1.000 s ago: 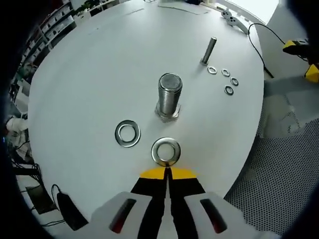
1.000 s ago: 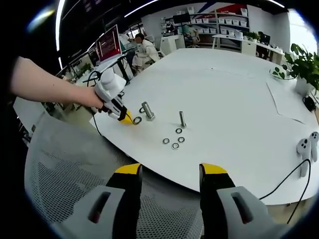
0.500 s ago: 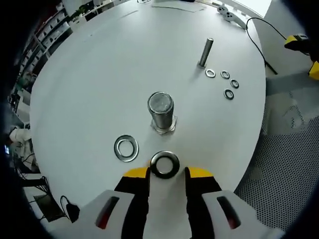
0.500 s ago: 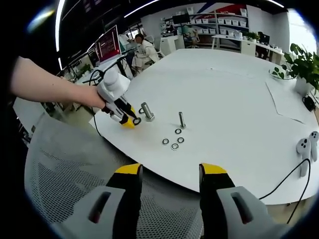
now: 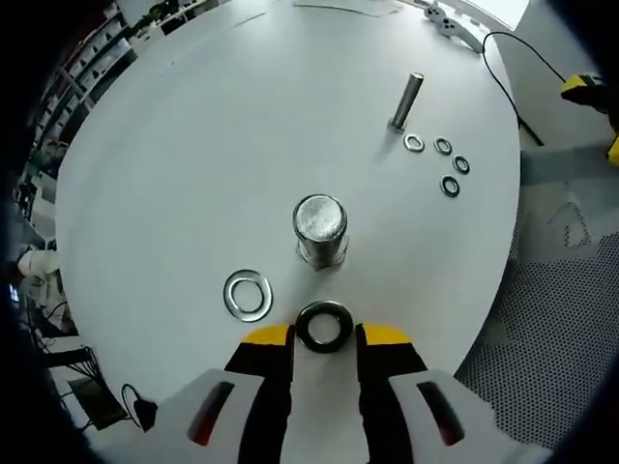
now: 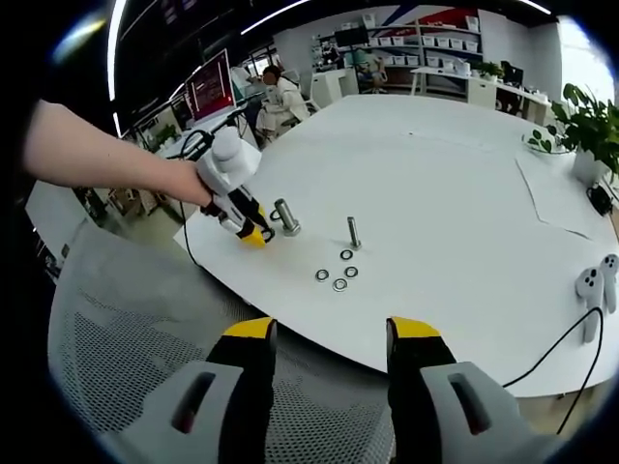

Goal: Place the washer onto the threaded stud by aligning its center hole with the stud, sliding it down to the base, and recovering from edge contact or off-axis alignment until the washer reaches the visible bottom stop.

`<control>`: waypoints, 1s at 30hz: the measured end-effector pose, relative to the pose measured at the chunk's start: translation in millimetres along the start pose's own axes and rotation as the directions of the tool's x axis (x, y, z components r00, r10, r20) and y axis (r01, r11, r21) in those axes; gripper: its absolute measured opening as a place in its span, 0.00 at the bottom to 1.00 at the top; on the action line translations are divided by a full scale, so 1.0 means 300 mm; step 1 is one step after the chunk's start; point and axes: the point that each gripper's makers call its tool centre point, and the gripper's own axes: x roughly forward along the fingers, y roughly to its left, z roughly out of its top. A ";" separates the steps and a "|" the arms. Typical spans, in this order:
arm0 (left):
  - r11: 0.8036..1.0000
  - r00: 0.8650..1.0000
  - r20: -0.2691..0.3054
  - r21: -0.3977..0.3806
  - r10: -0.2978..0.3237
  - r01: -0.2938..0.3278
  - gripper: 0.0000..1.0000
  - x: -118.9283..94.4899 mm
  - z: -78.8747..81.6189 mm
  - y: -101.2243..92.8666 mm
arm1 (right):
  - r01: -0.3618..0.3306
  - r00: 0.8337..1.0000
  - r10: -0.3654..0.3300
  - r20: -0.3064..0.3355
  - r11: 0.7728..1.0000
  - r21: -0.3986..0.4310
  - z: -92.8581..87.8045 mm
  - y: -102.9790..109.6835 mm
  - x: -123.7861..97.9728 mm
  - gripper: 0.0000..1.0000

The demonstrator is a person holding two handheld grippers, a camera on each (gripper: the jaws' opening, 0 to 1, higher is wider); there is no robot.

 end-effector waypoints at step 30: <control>1.000 0.996 0.091 -0.022 0.000 0.002 0.19 -0.036 -0.016 -0.002 | 0.008 1.000 -0.008 0.006 1.000 0.005 0.002 -0.007 -0.001 0.48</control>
